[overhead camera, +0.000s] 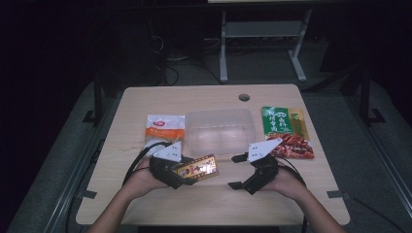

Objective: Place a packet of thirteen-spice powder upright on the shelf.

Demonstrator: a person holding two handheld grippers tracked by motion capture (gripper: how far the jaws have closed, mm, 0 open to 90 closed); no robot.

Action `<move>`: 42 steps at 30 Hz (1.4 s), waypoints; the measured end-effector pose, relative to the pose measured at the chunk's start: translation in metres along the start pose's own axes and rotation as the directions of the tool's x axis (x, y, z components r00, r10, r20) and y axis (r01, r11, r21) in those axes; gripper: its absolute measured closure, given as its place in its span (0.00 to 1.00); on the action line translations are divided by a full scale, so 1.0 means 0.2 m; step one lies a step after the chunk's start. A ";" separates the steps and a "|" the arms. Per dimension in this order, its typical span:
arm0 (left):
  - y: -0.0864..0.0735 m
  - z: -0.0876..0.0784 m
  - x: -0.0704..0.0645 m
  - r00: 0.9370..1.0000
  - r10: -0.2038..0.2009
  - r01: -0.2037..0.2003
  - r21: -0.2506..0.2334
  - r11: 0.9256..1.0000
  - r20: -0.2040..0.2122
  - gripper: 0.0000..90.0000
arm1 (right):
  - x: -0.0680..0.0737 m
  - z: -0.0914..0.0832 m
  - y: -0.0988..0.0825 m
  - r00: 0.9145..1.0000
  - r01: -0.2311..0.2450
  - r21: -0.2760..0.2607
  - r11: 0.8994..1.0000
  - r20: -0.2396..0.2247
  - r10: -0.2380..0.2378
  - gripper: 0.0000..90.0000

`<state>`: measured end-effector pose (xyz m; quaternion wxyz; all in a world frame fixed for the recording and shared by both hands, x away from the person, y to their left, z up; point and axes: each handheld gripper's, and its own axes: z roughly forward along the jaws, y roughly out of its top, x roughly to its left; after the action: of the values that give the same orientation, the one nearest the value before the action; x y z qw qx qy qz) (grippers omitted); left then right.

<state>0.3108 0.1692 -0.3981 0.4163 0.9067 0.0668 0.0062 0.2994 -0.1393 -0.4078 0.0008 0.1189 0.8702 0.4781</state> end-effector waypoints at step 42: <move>0.03 0.09 -0.03 0.983 0.082 -0.073 -0.060 0.996 0.162 0.35 | 0.06 0.07 0.09 0.989 0.115 -0.043 0.992 -0.088 -0.119 0.35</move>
<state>0.3063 0.1500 -0.4050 0.4442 0.8945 -0.0032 -0.0508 0.2940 -0.1157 -0.3996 -0.0081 0.0459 0.8655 0.4987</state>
